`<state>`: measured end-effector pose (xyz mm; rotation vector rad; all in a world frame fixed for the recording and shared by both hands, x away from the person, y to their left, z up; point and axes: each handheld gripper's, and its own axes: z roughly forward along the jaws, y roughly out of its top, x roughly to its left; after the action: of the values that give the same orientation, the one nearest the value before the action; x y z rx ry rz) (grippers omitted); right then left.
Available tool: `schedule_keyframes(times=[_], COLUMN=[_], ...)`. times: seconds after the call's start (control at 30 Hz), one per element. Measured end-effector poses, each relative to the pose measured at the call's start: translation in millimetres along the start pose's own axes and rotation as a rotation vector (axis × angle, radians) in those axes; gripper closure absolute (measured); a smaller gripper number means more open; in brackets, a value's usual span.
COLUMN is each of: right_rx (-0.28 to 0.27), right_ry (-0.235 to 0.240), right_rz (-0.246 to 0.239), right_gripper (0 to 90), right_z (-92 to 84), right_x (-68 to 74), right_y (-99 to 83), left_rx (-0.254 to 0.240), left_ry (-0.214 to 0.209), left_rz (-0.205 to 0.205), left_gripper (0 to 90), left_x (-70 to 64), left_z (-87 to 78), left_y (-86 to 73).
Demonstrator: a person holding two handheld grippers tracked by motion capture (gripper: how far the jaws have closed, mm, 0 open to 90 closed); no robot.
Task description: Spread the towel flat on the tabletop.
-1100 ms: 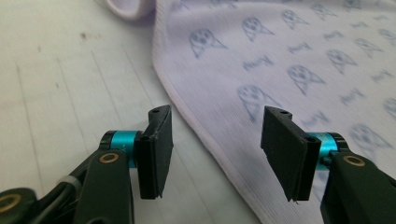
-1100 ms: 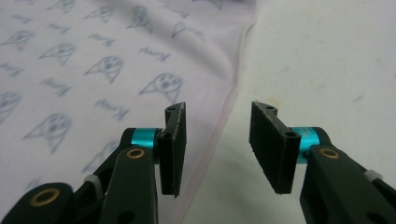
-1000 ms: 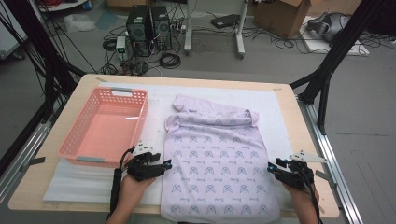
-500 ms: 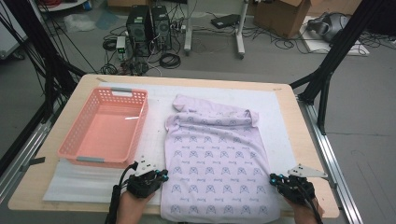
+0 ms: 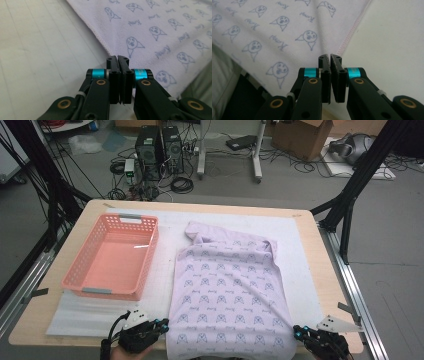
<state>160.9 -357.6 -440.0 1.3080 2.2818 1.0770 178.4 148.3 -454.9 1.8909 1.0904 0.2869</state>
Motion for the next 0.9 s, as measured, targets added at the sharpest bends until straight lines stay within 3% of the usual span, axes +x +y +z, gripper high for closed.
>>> schedule_keyframes(times=[0.07, 0.13, 0.2, 0.33, 0.43, 0.47, 0.53, 0.6, 0.9], right_rx=[-0.012, -0.047, -0.066, -0.073, -0.055, -0.043, -0.021, -0.027, -0.004], right_ry=[-0.024, -0.030, -0.058, -0.111, -0.121, -0.122, -0.123, -0.071, -0.035], right_rz=[-0.009, 0.020, 0.010, 0.022, 0.039, 0.036, 0.023, 0.040, 0.018], right_gripper=[67.0, 62.9, 60.9, 58.0, 57.5, 58.0, 66.5, 86.3, 88.0], right_z=[-0.6, 1.6, 7.2, 21.4, 33.4, 37.8, 44.7, 43.2, 24.8], right_x=[1.2, -0.5, -1.8, -8.9, -13.4, -14.0, -13.0, -13.7, -7.5], right_y=[1.8, 6.6, 12.9, 25.8, 32.1, 33.3, 32.5, 31.2, 17.3], left_rx=[-0.016, -0.030, -0.036, -0.016, -0.006, -0.002, 0.000, 0.006, 0.017], left_ry=[0.015, 0.021, 0.028, 0.022, 0.023, 0.041, 0.097, 0.070, 0.033], left_rz=[-0.004, -0.012, -0.024, -0.038, 0.006, 0.035, 0.076, 0.060, 0.058], left_gripper=[65.2, 55.1, 48.4, 43.9, 45.9, 47.6, 62.6, 83.5, 86.1], left_x=[1.8, 4.7, 7.9, 13.8, 9.2, 6.1, 1.6, 1.5, -1.8], left_z=[4.0, 9.7, 16.2, 33.6, 41.6, 43.0, 42.7, 41.6, 16.8], left_y=[3.5, 9.9, 16.7, 27.9, 32.7, 32.8, 31.6, 30.7, 13.7])
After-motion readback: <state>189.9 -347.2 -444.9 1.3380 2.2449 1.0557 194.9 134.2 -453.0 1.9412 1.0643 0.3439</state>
